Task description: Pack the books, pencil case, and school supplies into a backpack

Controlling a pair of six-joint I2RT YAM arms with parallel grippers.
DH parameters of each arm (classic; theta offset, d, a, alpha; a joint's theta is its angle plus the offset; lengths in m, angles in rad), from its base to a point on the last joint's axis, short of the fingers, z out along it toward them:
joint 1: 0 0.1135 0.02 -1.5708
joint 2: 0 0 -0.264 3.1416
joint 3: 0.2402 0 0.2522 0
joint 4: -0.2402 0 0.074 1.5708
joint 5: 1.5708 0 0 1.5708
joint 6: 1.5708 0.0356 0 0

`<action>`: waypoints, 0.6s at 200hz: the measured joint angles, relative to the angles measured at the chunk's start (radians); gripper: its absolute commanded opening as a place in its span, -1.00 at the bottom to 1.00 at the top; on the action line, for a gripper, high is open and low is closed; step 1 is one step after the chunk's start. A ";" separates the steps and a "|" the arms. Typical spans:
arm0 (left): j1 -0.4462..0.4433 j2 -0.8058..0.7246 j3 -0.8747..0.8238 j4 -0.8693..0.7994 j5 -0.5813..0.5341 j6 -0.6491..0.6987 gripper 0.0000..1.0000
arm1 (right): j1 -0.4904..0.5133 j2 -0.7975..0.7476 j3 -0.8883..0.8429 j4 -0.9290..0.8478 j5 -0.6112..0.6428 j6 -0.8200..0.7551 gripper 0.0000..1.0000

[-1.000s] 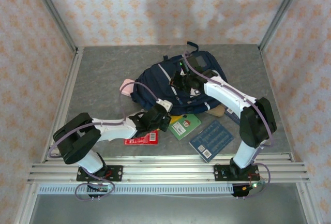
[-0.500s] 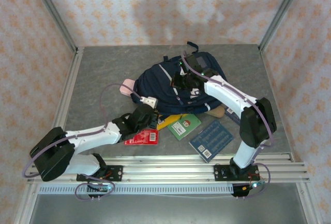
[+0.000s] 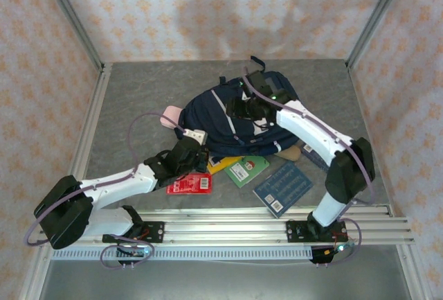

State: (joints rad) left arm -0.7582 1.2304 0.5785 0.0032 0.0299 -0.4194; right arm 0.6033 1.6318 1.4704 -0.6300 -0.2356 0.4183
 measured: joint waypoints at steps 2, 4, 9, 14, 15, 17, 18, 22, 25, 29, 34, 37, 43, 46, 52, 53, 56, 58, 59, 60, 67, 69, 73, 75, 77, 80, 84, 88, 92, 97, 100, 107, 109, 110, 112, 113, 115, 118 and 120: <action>0.000 0.000 0.000 0.000 0.002 0.000 -1.00 | 0.000 -0.009 -0.001 -0.003 0.008 0.016 -0.23; 0.000 0.000 0.000 0.000 0.005 0.000 -1.00 | 0.000 -0.018 -0.001 -0.006 0.013 0.033 -0.26; 0.000 0.000 0.000 0.000 0.012 0.000 -1.00 | 0.000 -0.039 -0.003 -0.011 0.024 0.058 -0.33; 0.000 0.000 0.000 0.000 0.018 -0.001 -1.00 | 0.000 -0.063 -0.011 -0.011 0.033 0.093 -0.42; 0.000 0.000 0.000 0.000 0.018 -0.001 -1.00 | 0.000 -0.071 -0.014 -0.010 0.037 0.106 -0.43; -0.001 0.000 0.000 0.000 0.020 -0.001 -1.00 | 0.000 -0.079 -0.017 -0.009 0.039 0.122 -0.46; -0.001 0.000 0.000 0.000 0.021 -0.001 -1.00 | 0.000 -0.087 -0.021 -0.010 0.042 0.134 -0.47; -0.001 0.000 0.000 0.000 0.025 -0.001 -1.00 | 0.000 -0.114 -0.033 -0.010 0.049 0.164 -0.52; -0.002 0.000 0.000 0.000 0.027 -0.002 -1.00 | 0.000 -0.130 -0.042 -0.010 0.051 0.192 -0.55; -0.003 0.000 0.000 0.000 0.031 -0.002 -1.00 | 0.000 -0.156 -0.056 -0.012 0.056 0.226 -0.58; -0.005 0.000 0.000 0.000 0.035 -0.002 -1.00 | 0.000 -0.188 -0.076 -0.013 0.057 0.269 -0.59; -0.007 0.000 0.001 0.000 0.036 -0.002 -1.00 | 0.000 -0.206 -0.090 -0.009 0.060 0.303 -0.60; -0.010 0.000 0.001 0.000 0.040 -0.003 -1.00 | 0.000 -0.240 -0.120 -0.007 0.061 0.358 -0.63; -0.013 0.000 0.002 0.000 0.041 -0.003 -1.00 | 0.000 -0.256 -0.136 -0.006 0.061 0.383 -0.63; -0.019 0.000 0.002 0.000 0.043 -0.003 -1.00 | 0.000 -0.291 -0.179 0.000 0.060 0.447 -0.63; -0.020 0.000 0.003 0.000 0.043 -0.003 -1.00 | 0.000 -0.295 -0.185 0.001 0.059 0.452 -0.63; -0.023 0.001 0.003 0.000 0.045 -0.003 -1.00 | 0.000 -0.309 -0.206 0.002 0.056 0.485 -0.61; -0.025 0.001 0.003 0.000 0.045 -0.003 -1.00 | 0.000 -0.320 -0.224 0.006 0.056 0.508 -0.59; -0.026 0.001 0.004 0.000 0.045 -0.003 -1.00 | 0.000 -0.327 -0.235 0.008 0.056 0.519 -0.58; -0.027 0.001 0.004 0.000 0.045 -0.003 -1.00 | 0.000 -0.330 -0.240 0.008 0.056 0.525 -0.57; -0.035 0.001 0.006 -0.002 0.047 -0.003 -1.00 | 0.000 -0.356 -0.298 0.018 0.048 0.596 -0.44; -0.036 0.001 0.007 -0.002 0.048 -0.003 -1.00 | 0.000 -0.363 -0.315 0.020 0.048 0.627 -0.41; -0.040 0.002 0.011 -0.006 0.049 -0.003 -1.00 | 0.001 -0.372 -0.345 0.027 0.045 0.650 -0.32; -0.042 0.003 0.012 -0.006 0.049 -0.003 -1.00 | 0.001 -0.377 -0.362 0.029 0.042 0.676 -0.28; -0.044 0.003 0.014 -0.008 0.049 -0.003 -1.00 | 0.002 -0.380 -0.377 0.033 0.040 0.700 -0.24; -0.047 0.003 0.016 -0.010 0.049 -0.003 -1.00 | 0.003 -0.385 -0.399 0.039 0.035 0.713 -0.18; -0.050 0.004 0.019 -0.011 0.050 -0.002 -1.00 | 0.005 -0.389 -0.428 0.047 0.031 0.758 -0.11; -0.055 0.005 0.023 -0.014 0.050 -0.002 -1.00 | 0.007 -0.392 -0.456 0.053 0.027 0.787 -0.03; -0.059 0.005 0.028 -0.017 0.050 -0.002 -1.00 | 0.011 -0.393 -0.476 0.056 0.024 0.814 0.03; -0.063 0.006 0.032 -0.018 0.050 -0.002 -1.00 | 0.017 -0.393 -0.500 0.061 0.020 0.855 0.09; -0.066 0.006 0.034 -0.019 0.050 -0.002 -1.00 | 0.021 -0.393 -0.511 0.062 0.018 0.862 0.12; -0.070 0.007 0.041 -0.022 0.051 -0.002 -1.00 | 0.032 -0.393 -0.533 0.067 0.011 0.902 0.18; -0.071 0.007 0.042 -0.023 0.051 -0.002 -1.00 | 0.036 -0.393 -0.537 0.069 0.011 0.919 0.19; -0.072 0.008 0.043 -0.023 0.051 -0.002 -1.00 | 0.037 -0.393 -0.538 0.069 0.010 0.926 0.20; -0.073 0.008 0.044 -0.023 0.051 -0.002 -1.00 | 0.042 -0.393 -0.542 0.071 0.007 0.933 0.21; -0.074 0.008 0.045 -0.023 0.051 -0.002 -1.00 | 0.044 -0.393 -0.543 0.071 0.007 0.935 0.21; -0.074 0.008 0.045 -0.023 0.051 -0.001 -1.00 | 0.047 -0.393 -0.545 0.072 0.006 0.944 0.23; -0.074 0.009 0.047 -0.024 0.052 -0.001 -1.00 | 0.053 -0.393 -0.547 0.076 0.003 0.964 0.24; -0.074 0.009 0.048 -0.025 0.053 0.000 -1.00 | 0.056 -0.393 -0.549 0.078 0.000 0.966 0.25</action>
State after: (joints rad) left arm -0.8318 1.2396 0.6266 -0.0219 0.0826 -0.4191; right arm 0.6594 1.2385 0.9218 -0.5518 -0.2352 1.3846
